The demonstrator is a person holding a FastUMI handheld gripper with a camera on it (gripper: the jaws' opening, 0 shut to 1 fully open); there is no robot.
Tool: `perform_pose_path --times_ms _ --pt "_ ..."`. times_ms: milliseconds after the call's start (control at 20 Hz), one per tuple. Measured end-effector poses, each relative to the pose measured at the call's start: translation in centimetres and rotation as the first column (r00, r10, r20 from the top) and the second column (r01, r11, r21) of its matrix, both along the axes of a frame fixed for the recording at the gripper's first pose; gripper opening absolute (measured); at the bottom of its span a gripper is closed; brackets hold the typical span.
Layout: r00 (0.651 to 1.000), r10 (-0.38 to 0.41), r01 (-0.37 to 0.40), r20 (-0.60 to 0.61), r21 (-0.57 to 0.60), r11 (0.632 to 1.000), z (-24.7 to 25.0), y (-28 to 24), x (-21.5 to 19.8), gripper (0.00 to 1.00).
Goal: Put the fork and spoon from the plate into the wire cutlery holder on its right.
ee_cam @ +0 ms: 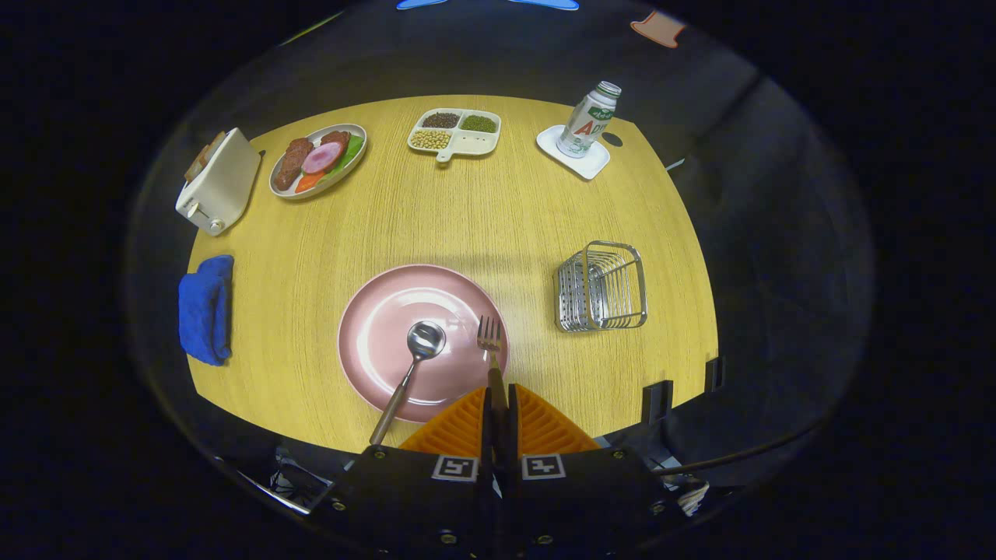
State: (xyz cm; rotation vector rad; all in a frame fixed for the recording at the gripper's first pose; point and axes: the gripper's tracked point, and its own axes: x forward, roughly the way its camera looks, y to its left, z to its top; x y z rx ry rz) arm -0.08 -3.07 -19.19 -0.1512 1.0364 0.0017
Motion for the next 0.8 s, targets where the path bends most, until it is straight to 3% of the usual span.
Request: perform_pose_path --times_ms 350,800 --pt "1.000 0.007 -0.007 0.029 0.007 1.000 0.4 0.5 0.0 0.06" --pt "0.994 0.000 0.008 0.114 -0.071 0.997 5.1 -0.6 -0.2 0.06"
